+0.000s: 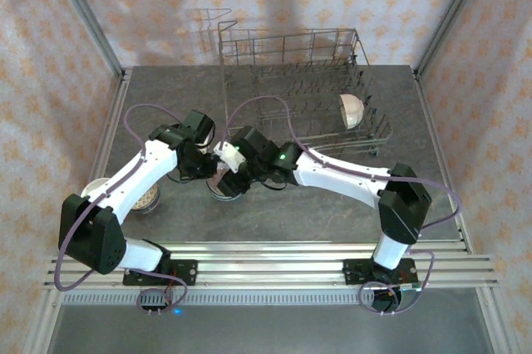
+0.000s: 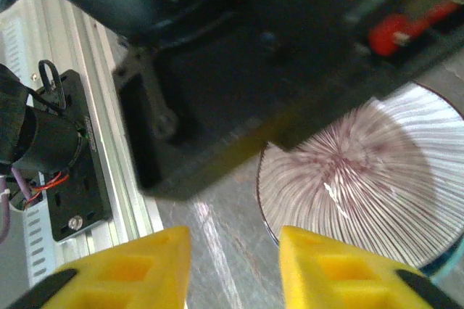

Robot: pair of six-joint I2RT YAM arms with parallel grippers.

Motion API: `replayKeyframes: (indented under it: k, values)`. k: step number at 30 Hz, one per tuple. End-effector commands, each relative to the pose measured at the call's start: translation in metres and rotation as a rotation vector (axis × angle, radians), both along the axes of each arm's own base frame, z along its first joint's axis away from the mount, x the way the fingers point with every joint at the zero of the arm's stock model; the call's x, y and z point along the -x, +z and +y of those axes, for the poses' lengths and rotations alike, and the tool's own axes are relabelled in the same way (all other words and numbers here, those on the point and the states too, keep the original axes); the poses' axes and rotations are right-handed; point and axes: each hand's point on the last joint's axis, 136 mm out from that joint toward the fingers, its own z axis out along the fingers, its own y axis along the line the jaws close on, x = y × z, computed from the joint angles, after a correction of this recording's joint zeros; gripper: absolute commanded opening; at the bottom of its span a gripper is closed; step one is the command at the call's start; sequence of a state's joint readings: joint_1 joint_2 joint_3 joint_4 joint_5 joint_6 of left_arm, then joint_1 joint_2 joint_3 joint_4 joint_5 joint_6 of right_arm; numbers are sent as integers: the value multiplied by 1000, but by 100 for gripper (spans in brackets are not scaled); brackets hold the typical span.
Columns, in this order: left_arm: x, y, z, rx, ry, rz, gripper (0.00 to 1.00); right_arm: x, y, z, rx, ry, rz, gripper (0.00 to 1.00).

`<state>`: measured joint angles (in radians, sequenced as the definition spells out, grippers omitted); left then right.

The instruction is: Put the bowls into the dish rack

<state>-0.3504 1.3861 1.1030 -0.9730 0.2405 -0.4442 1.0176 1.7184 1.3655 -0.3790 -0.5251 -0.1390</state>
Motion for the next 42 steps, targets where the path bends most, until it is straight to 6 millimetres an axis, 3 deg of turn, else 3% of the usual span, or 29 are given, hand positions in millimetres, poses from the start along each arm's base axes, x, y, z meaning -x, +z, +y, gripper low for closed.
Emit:
replayKeyframes:
  k: [1,8,12,23,32,42]
  values:
    - [1,7,0,16,0,14,0,3,-21,16,-21,27,-44,32]
    - [0,7,-4,32,6,32,0,-4,-46,26,-54,-26,-85,31]
    - [1,6,-4,34,13,39,0,-11,-45,24,-71,-55,-129,32]
    - [-2,12,-3,32,21,37,0,-1,-43,-5,-113,-25,-231,35]
    - [-1,13,-7,64,23,52,0,0,-52,-4,-150,-10,-261,34]
    - [-1,14,-12,95,27,65,0,7,-44,12,-296,51,-297,34]
